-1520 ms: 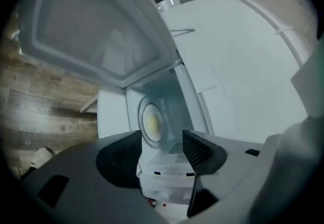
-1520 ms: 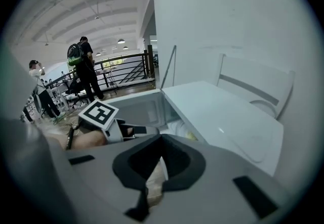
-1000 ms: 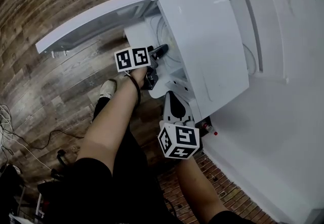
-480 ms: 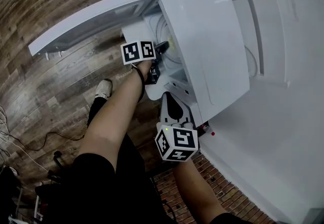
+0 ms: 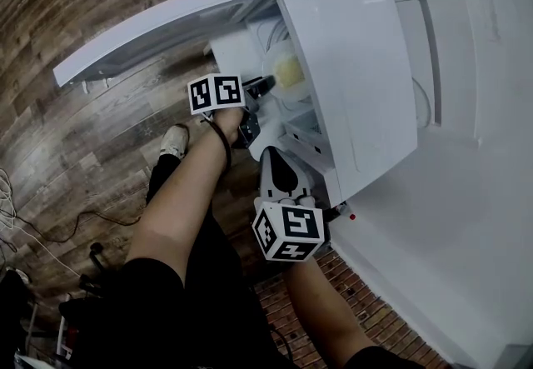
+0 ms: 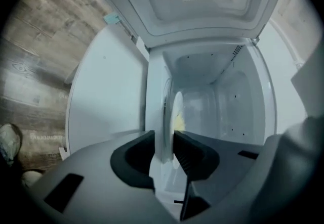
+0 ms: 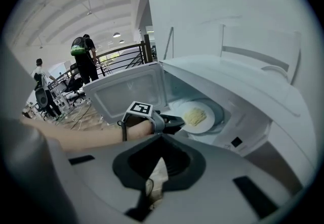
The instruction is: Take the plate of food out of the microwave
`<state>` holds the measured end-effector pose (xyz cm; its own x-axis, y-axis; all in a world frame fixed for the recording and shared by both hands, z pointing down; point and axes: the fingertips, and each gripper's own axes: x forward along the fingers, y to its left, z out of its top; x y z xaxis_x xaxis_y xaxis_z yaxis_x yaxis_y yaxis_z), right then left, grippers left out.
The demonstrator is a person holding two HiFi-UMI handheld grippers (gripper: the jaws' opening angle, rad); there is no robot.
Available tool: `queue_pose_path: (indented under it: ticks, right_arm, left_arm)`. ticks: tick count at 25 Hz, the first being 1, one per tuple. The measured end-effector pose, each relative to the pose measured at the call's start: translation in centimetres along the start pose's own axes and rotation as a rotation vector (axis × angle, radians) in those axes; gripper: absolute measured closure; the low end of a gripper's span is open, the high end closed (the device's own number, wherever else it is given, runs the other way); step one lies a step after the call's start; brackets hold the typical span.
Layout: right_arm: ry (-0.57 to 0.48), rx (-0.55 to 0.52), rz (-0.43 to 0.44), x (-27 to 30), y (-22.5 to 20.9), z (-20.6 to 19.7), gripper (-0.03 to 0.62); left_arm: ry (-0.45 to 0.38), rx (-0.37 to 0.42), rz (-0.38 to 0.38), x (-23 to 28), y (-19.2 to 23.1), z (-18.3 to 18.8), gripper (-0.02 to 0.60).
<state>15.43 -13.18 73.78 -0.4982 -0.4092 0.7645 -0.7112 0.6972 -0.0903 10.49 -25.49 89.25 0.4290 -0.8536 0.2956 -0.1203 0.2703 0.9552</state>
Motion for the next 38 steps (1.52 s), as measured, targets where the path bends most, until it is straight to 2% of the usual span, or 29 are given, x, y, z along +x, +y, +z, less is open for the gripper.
queue_pose_path:
  ticks: [3,4,8,12,17,22,26,32,34,38]
  right_arm:
    - [0.002,0.003,-0.001,0.3,0.1,0.1,0.588]
    - [0.003,0.005,-0.003,0.3,0.0,0.2,0.588]
    - [0.001,0.012,-0.007,0.3,-0.1,0.6,0.588]
    - [-0.002,0.023,-0.004,0.6,0.1,1.0,0.588]
    - [-0.028,0.047,0.010,0.8,0.8,2.3,0.588]
    - [-0.070,0.068,0.025,0.3,0.8,4.0,0.588]
    - [-0.121,0.072,0.005,-0.1,0.6,5.8,0.588]
    - [-0.177,0.101,-0.050,-3.2,-0.6,9.7,0.588]
    - [-0.203,0.099,-0.059,-5.3,-0.9,11.6,0.588]
    - [-0.331,0.095,-0.092,-9.9,-1.6,17.7,0.588]
  left_arm:
    - [0.003,0.025,-0.026,-0.6,-0.9,0.0,0.553]
    - [0.006,0.026,-0.033,-0.8,-1.0,0.0,0.563]
    - [0.026,0.000,-0.060,-1.5,-0.9,-0.3,0.569]
    - [0.028,-0.019,-0.055,-2.7,-0.6,-0.3,0.569]
    - [-0.010,-0.066,-0.053,-6.3,-0.5,0.2,0.569]
    - [-0.070,-0.117,-0.078,-11.2,-2.3,0.5,0.571]
    - [-0.137,-0.197,-0.136,-15.7,-5.5,1.4,0.571]
    - [-0.138,-0.224,-0.119,-20.6,-12.2,0.7,0.571]
    - [-0.125,-0.214,-0.112,-21.7,-15.4,0.3,0.571]
    - [-0.102,-0.113,-0.073,-23.7,-21.7,2.2,0.571]
